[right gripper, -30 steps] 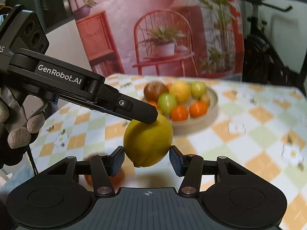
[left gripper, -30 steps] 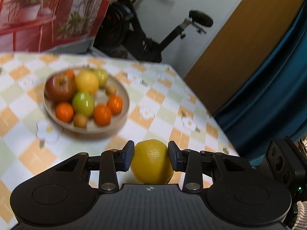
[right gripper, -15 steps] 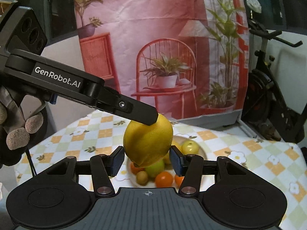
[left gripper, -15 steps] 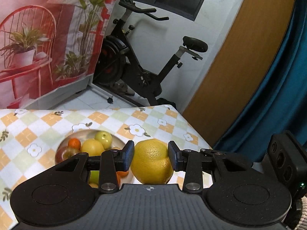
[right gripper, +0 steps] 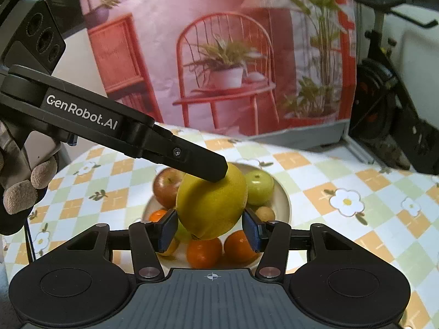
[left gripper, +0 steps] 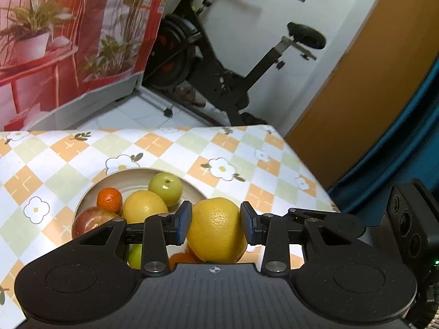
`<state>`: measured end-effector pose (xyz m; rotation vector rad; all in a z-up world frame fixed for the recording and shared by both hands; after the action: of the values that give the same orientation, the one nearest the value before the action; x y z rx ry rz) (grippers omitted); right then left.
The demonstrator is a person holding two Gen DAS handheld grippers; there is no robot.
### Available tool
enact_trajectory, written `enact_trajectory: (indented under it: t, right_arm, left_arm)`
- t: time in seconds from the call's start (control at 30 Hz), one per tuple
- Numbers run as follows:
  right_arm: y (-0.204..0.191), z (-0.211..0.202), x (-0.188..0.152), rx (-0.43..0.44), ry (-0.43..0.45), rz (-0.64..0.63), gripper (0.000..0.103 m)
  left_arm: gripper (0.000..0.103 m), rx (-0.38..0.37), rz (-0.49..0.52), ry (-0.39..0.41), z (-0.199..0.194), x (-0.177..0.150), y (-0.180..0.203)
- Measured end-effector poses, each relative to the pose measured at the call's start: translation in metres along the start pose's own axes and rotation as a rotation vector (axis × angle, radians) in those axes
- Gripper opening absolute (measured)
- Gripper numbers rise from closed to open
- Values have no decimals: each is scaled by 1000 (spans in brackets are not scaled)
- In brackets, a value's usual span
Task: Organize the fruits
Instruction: 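Lift the lemon with both grippers and lower it onto the plate, then open both grippers to release the lemon on the plate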
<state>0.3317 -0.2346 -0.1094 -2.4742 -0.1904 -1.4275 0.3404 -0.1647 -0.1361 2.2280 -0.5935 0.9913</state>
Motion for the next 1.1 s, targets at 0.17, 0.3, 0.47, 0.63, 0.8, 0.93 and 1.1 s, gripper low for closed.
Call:
enact_trajectory:
  t: [0.17,0.3,0.47,0.63,0.8,0.93,1.1]
  right_arm:
    - [11,22,-9,4,-40,27,48]
    - [17,30,-15,5,-55,37,48]
    - [22,33,-16,-13,-55,44,49]
    - [26,28,-15,-32,-44,42,49]
    - [21,17,-14,-39,-35,38,49]
    - [11,5,-14,-44,-28,35,49]
    - [-2,-11,-18,-50,-15,34,49]
  left_arm:
    - [40,10,-22,-38,18,-3,-16]
    - [40,13,-26,-57,26,-4,-22]
    - [39,14,-24,-71,32,-6,-23]
    - [39,36,-16,-60,30,-6,-22]
    - [39,63,-2,-27,14,-1,-20]
    - [39,91,25,-2,-3,-2,-17]
    - [39,135,39,24,-25,-5,-17]
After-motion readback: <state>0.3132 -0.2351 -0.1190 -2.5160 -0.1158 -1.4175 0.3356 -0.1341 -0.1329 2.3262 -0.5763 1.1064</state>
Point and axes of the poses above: each gripper's, at about its wrist camera, not at the fingertips, and z roughly the way its jaws point, y to its right, x to its top, the point moved 6 cm from there along z, roughly the way its jaws point, and after that the axes turned 11 degrees about y, right-handed, at the moved point
